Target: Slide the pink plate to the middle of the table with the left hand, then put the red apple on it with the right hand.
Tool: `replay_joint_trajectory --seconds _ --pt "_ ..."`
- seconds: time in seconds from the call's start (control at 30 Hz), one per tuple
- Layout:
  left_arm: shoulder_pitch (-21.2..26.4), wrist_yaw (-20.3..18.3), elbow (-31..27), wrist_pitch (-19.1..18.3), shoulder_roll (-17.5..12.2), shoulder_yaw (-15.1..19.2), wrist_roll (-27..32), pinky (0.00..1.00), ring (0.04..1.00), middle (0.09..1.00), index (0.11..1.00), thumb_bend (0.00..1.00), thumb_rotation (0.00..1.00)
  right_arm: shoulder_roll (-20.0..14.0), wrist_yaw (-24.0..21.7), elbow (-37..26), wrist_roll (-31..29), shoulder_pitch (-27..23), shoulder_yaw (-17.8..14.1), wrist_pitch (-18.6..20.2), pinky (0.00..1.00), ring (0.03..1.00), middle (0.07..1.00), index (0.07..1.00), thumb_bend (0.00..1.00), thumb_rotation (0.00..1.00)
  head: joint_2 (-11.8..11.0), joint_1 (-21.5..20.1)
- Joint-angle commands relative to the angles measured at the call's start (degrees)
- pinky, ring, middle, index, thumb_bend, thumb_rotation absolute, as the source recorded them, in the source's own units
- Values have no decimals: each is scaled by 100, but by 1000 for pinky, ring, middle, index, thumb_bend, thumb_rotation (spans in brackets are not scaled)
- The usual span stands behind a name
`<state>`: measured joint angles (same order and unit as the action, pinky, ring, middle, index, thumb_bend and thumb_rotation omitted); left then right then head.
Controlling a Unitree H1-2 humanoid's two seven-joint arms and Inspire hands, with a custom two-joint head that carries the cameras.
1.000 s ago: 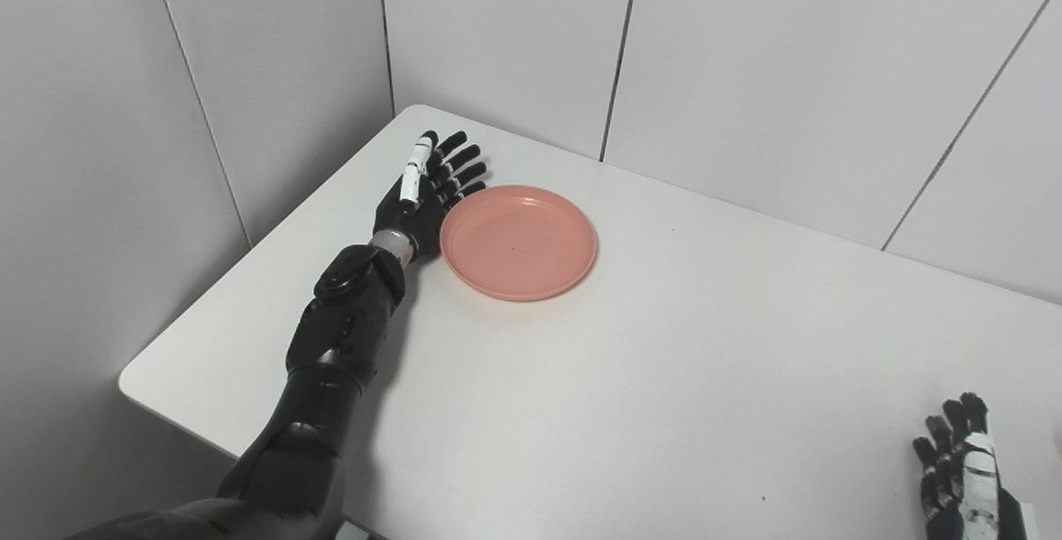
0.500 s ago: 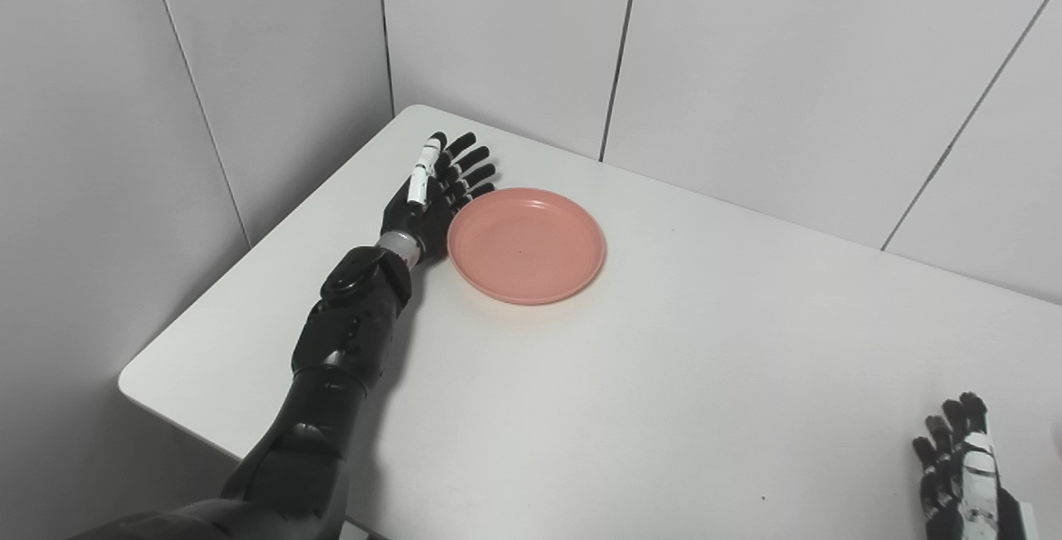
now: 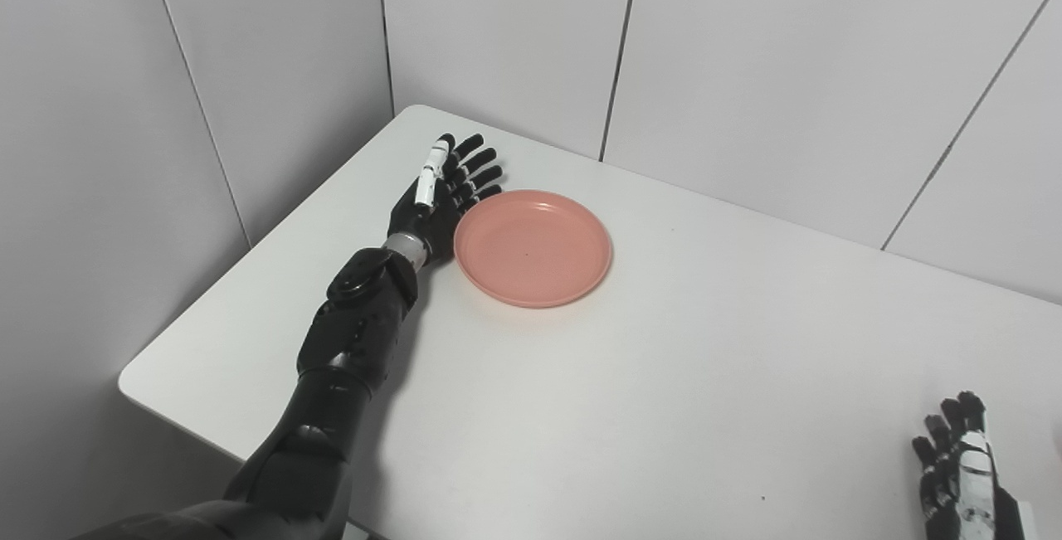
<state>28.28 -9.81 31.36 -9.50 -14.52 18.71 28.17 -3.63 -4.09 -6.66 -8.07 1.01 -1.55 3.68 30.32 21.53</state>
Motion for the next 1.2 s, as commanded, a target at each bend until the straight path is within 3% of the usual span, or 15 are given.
replay_joint_trajectory --seconds 0.0,0.37,1.17 --pt "30 23 63 -142 89 -69 -73 872 873 884 866 307 1000 28 -41 -55 -42 -121 -24 -270 1000 1000 1000 1000 124 1000 13 -6" --pt "67 -42 127 -149 155 -162 -53 855 861 871 854 313 1000 69 -21 -69 -63 -121 -43 -235 1000 996 1000 1000 123 1000 40 -35" --pt "23 -21 -351 -429 441 -364 -132 830 844 851 836 337 1000 143 6 -10 -29 -114 -51 -378 1000 982 988 988 136 1000 118 -147"
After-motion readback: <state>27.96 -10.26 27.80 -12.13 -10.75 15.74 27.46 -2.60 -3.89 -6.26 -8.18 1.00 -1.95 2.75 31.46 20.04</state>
